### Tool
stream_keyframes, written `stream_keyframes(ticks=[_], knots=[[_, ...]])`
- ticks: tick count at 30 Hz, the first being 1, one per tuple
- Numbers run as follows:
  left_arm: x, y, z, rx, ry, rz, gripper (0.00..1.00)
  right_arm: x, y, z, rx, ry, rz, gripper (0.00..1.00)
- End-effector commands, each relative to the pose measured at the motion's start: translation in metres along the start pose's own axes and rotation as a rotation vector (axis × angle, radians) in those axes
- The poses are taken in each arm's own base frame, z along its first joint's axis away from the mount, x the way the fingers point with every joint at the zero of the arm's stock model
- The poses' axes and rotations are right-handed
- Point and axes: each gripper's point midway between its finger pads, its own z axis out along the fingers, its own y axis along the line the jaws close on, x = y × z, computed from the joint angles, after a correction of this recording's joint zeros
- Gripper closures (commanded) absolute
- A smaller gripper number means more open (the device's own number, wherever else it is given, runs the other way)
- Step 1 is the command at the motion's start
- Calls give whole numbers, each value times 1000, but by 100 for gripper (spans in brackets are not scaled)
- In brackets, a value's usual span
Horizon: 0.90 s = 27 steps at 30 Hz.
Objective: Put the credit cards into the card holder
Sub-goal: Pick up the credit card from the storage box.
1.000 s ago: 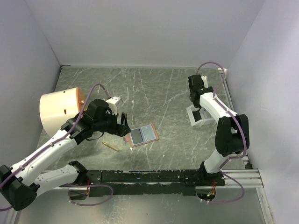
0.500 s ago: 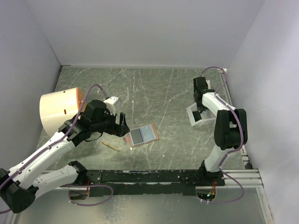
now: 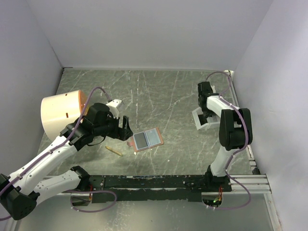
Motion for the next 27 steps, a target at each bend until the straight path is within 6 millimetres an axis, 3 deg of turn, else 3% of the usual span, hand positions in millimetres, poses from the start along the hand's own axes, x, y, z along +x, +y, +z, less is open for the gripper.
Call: stream_keyframes(ticks=[1, 27], knots=[[-2, 5, -1, -19, -18, -2, 8, -6, -9, -2, 28, -18, 26, 49], [-2, 5, -2, -17, -20, -8, 8, -6, -18, -1, 55, -19, 12, 72]])
